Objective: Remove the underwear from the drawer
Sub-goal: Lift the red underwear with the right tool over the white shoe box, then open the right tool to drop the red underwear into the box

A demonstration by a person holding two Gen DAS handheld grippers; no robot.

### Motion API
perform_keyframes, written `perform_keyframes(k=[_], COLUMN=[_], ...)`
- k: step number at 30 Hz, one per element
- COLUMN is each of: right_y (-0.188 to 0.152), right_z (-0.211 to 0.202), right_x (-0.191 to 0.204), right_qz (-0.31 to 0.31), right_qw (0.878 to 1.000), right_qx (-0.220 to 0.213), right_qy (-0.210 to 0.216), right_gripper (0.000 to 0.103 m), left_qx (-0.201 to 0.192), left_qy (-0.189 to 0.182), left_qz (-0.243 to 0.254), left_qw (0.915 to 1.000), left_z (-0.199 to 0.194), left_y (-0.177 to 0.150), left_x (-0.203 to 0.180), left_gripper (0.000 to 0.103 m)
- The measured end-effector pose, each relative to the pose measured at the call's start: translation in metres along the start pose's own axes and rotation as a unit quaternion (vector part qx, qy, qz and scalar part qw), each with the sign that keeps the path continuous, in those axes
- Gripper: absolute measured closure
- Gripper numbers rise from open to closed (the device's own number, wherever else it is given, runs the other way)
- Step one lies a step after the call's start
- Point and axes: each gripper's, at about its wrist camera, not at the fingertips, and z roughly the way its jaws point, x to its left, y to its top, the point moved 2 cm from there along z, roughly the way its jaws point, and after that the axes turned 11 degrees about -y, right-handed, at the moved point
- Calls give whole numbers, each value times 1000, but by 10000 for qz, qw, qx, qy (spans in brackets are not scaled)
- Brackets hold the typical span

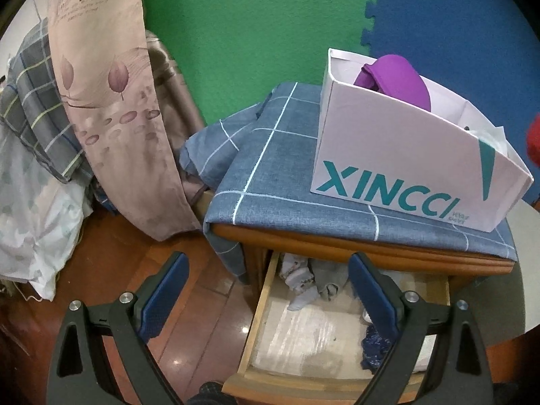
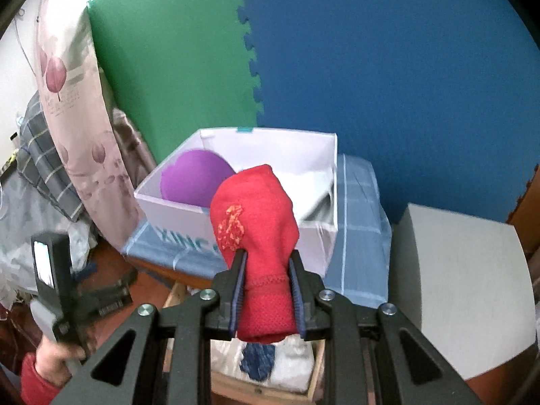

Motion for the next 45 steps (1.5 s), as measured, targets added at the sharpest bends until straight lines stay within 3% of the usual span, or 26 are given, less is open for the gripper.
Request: perform_keyframes(k=[7,12,29,35,37,45], right_y=[49,72,74,65,65,69], right_z=[32,71,170,183,183,143], right_x=[21,35,62,61,60,54], right_qz=[-173,-207,-373,-266,-241,-178], right_qw=[9997,9994,9931,9920,9924,9974], right_qx=[-21,214,962,1090,1073,596], right_qy=[-168,-201,-562,-572,-557,-363], right_gripper=[79,79,78,73,67,66], left_qx=[16,67,288,408,429,536], left_qy=[-60,-65,-60,-43,-48,-76], left_qz=[-30,-19,-170,-175,-184,-7], left_qw=[10000,10000,9994,9990,9989,9985], left_z=[0,2,11,16,18,22], left_y=[0,-1,-6,-9,-10,-15], left_x=[0,0,10,12,12,5], left_gripper=[9,9,9,9,9,9])
